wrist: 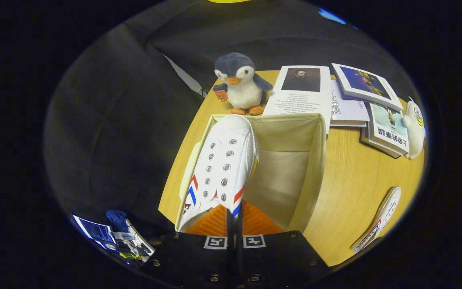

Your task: Open the storage box then place both shoes into the box .Put the left shoe in first, then the right shoe, with the right side of both shoes facing outward in a uniform manner.

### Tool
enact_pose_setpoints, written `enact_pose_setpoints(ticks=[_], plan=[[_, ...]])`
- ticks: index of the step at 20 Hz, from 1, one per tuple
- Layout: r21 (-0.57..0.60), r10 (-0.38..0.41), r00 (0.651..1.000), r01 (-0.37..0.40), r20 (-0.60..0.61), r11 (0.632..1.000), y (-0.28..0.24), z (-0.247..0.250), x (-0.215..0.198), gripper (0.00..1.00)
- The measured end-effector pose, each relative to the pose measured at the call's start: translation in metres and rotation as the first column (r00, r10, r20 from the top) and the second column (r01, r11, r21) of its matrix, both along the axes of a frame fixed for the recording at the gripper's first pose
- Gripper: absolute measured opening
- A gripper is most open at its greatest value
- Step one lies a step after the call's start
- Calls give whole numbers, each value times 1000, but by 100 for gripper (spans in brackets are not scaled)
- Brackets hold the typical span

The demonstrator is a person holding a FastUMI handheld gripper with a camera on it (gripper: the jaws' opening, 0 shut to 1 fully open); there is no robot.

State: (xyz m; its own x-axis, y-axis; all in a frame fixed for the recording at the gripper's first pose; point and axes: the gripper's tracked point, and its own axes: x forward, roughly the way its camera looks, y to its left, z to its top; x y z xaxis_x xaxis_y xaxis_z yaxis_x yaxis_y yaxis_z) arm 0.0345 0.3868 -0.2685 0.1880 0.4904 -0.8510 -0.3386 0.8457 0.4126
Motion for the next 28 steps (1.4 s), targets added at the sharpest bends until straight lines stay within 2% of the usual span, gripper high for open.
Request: enact_pose_setpoints(ticks=[2, 3, 4, 5, 8, 20, 28], plan=[[6, 0, 1000, 0, 1, 1000, 6, -5, 0, 0], [47, 12, 1000, -11, -8, 999, 15, -5, -2, 2], [82, 30, 999, -29, -13, 996, 24, -3, -5, 19], [99, 38, 999, -38, 3, 994, 25, 3, -3, 31], [66, 43, 995, -49, 91, 997, 12, 19, 6, 98], [122, -58, 978, 34, 201, 992, -66, 81, 5, 98], [115, -170, 949, 143, 266, 983, -159, 104, -13, 97]])
